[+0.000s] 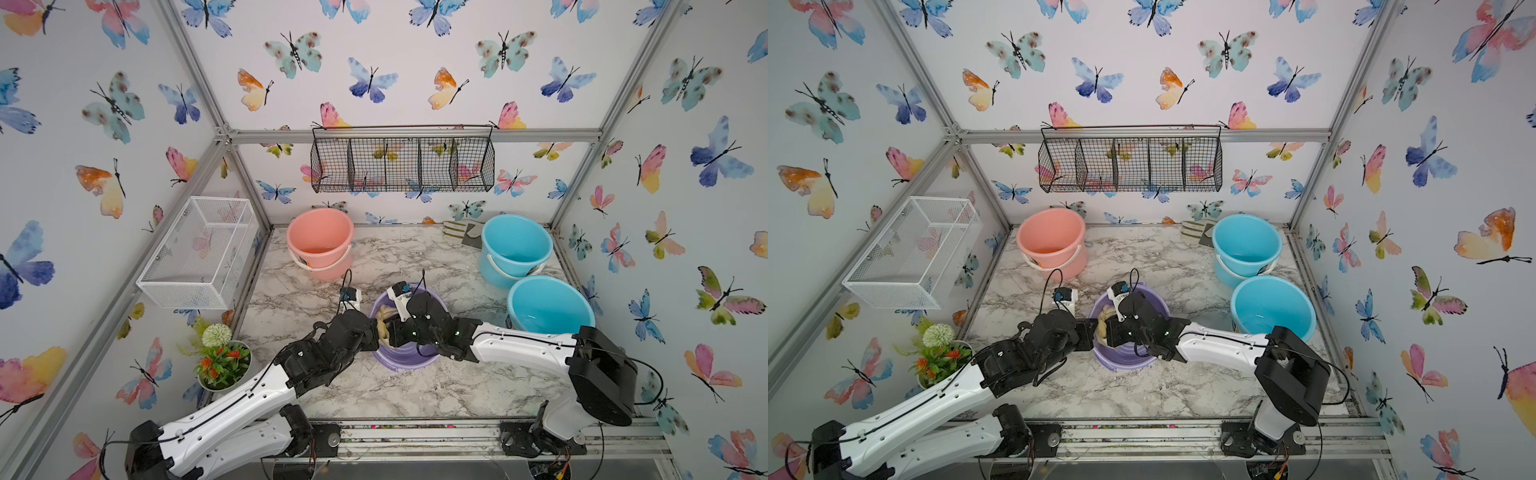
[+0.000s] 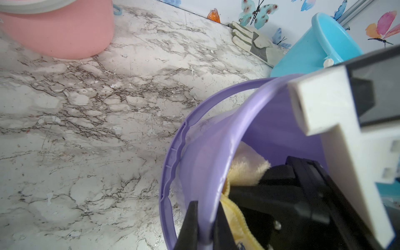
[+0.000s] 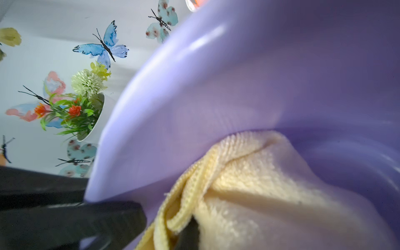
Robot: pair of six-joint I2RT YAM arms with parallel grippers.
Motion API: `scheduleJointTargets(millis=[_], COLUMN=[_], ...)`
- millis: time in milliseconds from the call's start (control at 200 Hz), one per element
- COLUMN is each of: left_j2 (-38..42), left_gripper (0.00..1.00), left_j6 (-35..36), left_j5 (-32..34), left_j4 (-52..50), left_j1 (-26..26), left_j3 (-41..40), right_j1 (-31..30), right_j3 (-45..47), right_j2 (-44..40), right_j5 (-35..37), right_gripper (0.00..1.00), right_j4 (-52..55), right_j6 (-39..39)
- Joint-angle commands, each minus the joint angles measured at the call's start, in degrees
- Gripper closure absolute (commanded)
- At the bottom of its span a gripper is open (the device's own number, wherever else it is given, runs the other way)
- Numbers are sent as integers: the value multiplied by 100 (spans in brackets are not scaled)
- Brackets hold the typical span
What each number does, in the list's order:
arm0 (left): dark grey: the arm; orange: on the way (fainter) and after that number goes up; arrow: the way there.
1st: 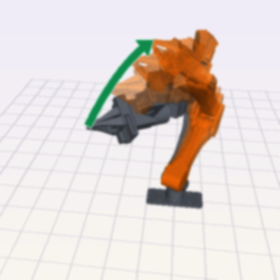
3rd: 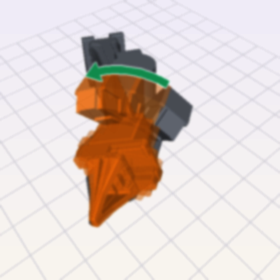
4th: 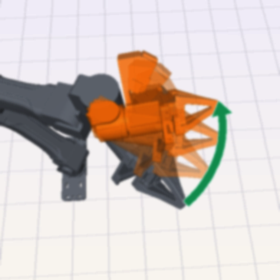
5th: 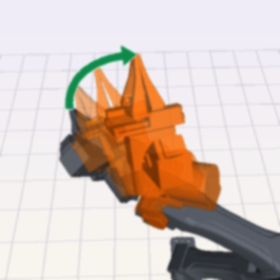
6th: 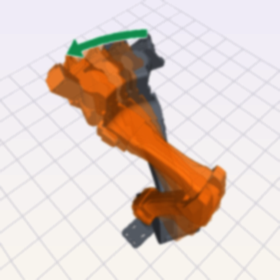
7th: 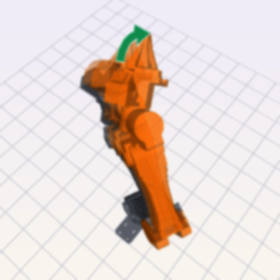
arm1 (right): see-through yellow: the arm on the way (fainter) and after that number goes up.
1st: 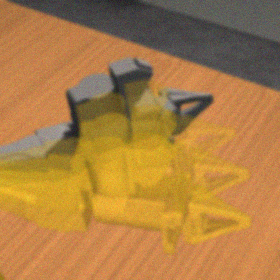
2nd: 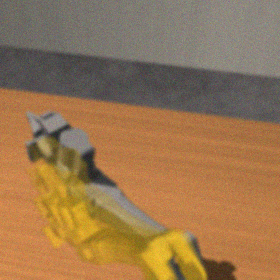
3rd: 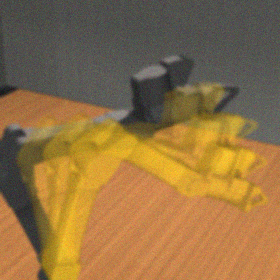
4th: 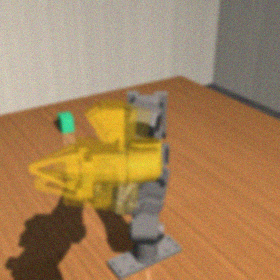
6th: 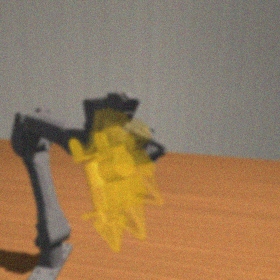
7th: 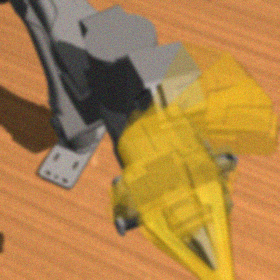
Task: Wipe the inside of the bucket with a cloth
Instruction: Wipe the dirt from the inside of the bucket.
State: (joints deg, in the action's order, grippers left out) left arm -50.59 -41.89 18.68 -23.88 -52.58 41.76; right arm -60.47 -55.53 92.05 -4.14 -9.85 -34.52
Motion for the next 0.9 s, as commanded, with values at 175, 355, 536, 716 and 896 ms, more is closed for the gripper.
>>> scheduleJointTargets(millis=[175,355,536,716,896], left_j2=[10,-56,-126,-320,-411], left_gripper=[100,100,100,100,100], left_j6=[193,215,195,290,588], left_j5=[-90,-94,-130,-584,-958], left_j4=[253,256,205,121,9], left_j1=[-61,-63,-51,130,203], left_j3=[307,358,395,475,583], right_j1=[-18,-18,-27,-27,-27], right_j3=[812,641,880,947,778], right_j2=[-17,-332,-942,-1451,-1809], right_j5=[432,477,498,993,1495], right_gripper=[98,98,98,98,98], right_j4=[-783,-569,-860,-632,-151], right_j6=[1583,1587,1786,3980,7173])
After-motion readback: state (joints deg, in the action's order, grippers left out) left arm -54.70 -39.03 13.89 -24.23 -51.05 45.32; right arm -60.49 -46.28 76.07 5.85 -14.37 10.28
